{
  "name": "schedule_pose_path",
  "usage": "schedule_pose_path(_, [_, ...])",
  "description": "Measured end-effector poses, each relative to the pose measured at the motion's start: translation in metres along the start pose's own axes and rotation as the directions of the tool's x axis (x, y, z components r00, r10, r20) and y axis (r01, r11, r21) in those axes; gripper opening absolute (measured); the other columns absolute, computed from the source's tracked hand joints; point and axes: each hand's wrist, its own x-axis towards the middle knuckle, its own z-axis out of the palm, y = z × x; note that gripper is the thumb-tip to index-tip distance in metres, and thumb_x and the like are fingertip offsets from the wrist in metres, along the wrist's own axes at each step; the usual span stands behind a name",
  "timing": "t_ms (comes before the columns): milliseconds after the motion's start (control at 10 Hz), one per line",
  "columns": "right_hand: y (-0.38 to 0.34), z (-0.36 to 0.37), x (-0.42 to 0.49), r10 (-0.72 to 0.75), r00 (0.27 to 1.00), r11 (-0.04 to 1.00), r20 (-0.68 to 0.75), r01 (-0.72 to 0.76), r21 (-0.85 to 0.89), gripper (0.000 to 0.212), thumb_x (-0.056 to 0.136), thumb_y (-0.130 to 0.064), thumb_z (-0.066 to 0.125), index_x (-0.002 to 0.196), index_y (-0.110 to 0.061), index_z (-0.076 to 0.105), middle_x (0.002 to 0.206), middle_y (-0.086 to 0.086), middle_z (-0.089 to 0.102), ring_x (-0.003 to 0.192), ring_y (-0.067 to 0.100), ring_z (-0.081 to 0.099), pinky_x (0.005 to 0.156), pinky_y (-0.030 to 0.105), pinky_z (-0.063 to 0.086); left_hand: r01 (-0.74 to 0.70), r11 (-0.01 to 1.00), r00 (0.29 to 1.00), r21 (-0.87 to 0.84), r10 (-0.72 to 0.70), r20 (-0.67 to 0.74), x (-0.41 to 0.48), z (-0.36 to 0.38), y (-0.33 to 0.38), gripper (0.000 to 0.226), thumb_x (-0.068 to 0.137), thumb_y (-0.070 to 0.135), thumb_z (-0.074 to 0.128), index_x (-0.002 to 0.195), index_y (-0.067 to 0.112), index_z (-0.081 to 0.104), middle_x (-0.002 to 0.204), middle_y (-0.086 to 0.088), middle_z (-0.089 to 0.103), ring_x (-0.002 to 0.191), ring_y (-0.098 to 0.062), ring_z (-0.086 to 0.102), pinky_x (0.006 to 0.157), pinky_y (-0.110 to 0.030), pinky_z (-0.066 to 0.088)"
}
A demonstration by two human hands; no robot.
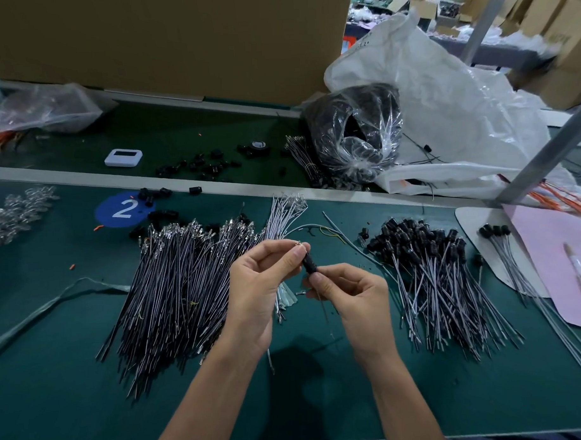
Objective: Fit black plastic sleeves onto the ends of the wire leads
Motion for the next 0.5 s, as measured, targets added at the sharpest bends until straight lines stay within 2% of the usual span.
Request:
schedule_pose_path(300, [-0.0035,0.0002,0.0002,-0.05,0.998,0.998,-0.036,0.049,-0.041,0.02,0.079,0.003,0.074,0.078,-0.016,0.077,0.074,0.008,0.075,0.065,0.02,0.071,0.066,0.022,0.055,-0.028,1.0,0.999,-0.008,0.028,0.031,-0.0001,0.0018,-0.0002,0.021,0.058,0.028,0.082,0.077,0.02,0.077,0.092,-0.012,0.076,0.085,-0.015,0.071,0.078,-0.021,0.055])
schedule_pose_path(500, [0.0005,0.0011,-0.0004,-0.052,0.998,0.992,-0.035,0.048,-0.113,0.018,0.079,0.002,0.075,0.08,-0.017,0.077,0.075,0.005,0.075,0.07,0.021,0.072,0.071,0.028,0.057,-0.068,0.997,0.997,0.02,0.068,0.029,0.0006,0.0011,-0.0051,0.021,0.062,0.026,0.08,0.08,0.016,0.076,0.092,-0.013,0.076,0.085,-0.016,0.071,0.076,-0.021,0.055])
